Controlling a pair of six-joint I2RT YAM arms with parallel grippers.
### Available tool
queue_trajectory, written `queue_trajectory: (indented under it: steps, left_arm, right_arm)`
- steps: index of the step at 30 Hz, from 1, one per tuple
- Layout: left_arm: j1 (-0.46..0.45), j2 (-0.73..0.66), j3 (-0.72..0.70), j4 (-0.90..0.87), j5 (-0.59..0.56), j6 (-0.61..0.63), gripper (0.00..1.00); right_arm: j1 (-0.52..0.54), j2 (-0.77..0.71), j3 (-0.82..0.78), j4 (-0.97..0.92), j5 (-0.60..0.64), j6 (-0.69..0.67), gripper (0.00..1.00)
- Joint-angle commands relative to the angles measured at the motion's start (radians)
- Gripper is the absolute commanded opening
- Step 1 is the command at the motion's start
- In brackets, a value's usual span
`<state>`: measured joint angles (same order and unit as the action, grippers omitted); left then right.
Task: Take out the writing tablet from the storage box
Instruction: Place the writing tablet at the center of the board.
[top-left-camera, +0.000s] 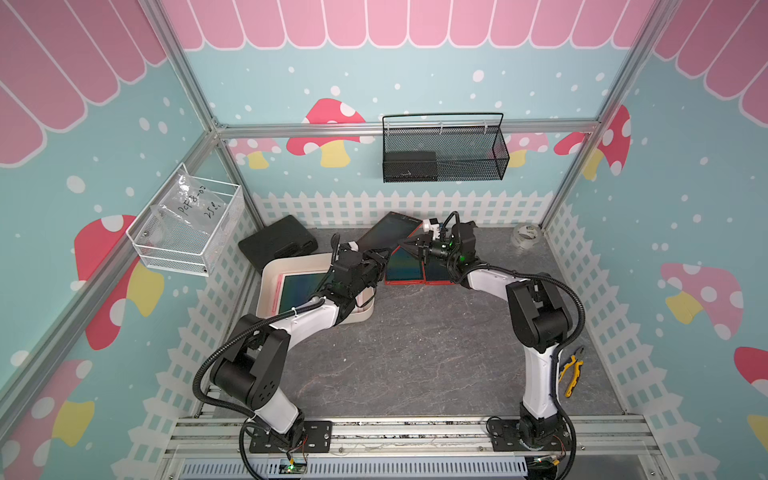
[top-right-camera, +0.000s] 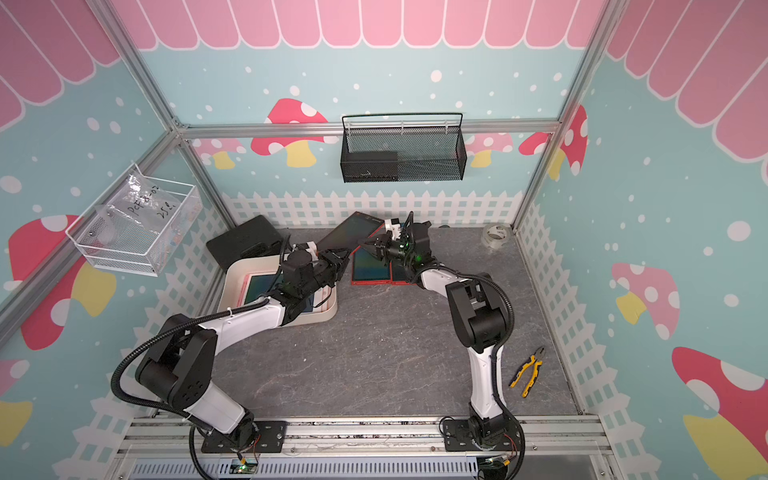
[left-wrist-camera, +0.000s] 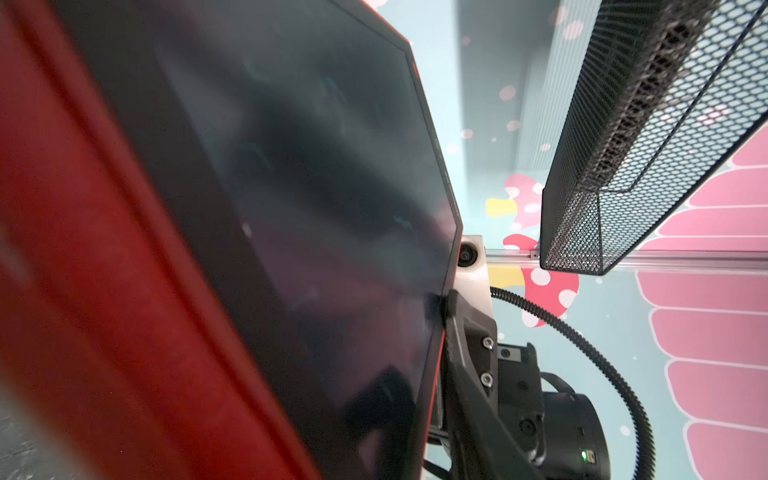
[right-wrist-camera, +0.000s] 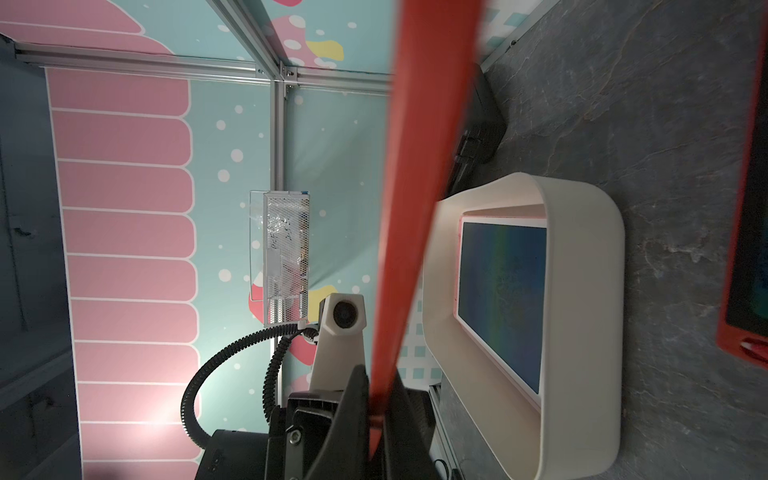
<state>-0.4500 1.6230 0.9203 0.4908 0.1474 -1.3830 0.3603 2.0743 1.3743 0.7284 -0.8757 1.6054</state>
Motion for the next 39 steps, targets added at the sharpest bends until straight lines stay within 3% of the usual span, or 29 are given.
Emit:
queue_trajectory:
  steps: [1, 11, 15, 24, 27, 32, 35, 39]
  left_arm:
    - [0.017, -0.047, -0.034, 0.02, 0.039, 0.006, 0.44]
    - [0.06, -0.138, -0.123, -0.049, 0.066, 0.046, 0.43]
    - [0.072, -0.154, -0.128, -0.081, 0.083, 0.066, 0.43]
    - [0.158, -0.254, -0.11, -0.26, 0.102, 0.188, 0.41]
    - [0.189, -0.283, -0.092, -0.324, 0.112, 0.234, 0.41]
    - [0.221, -0.292, -0.04, -0.42, 0.145, 0.335, 0.41]
    - [0.222, -0.257, 0.019, -0.478, 0.183, 0.422, 0.41]
    - [0.221, -0.163, 0.116, -0.541, 0.234, 0.528, 0.4]
  right_arm:
    - [-0.039, -0.025, -0.04, 0.045, -0.004, -0.017, 0.08]
    - [-0.105, -0.058, -0.141, 0.009, -0.036, -0.09, 0.07]
    - [-0.129, -0.063, -0.119, -0.105, -0.054, -0.179, 0.07]
    - [-0.238, -0.024, 0.062, -0.599, -0.235, -0.633, 0.07]
    - [-0.267, 0.049, 0.226, -0.899, -0.28, -0.899, 0.07]
    - [-0.321, 0.196, 0.545, -1.393, -0.231, -1.298, 0.07]
    - [-0.351, 0.232, 0.602, -1.478, -0.231, -1.399, 0.06]
    - [-0.4, 0.228, 0.556, -1.467, -0.245, -1.443, 0.05]
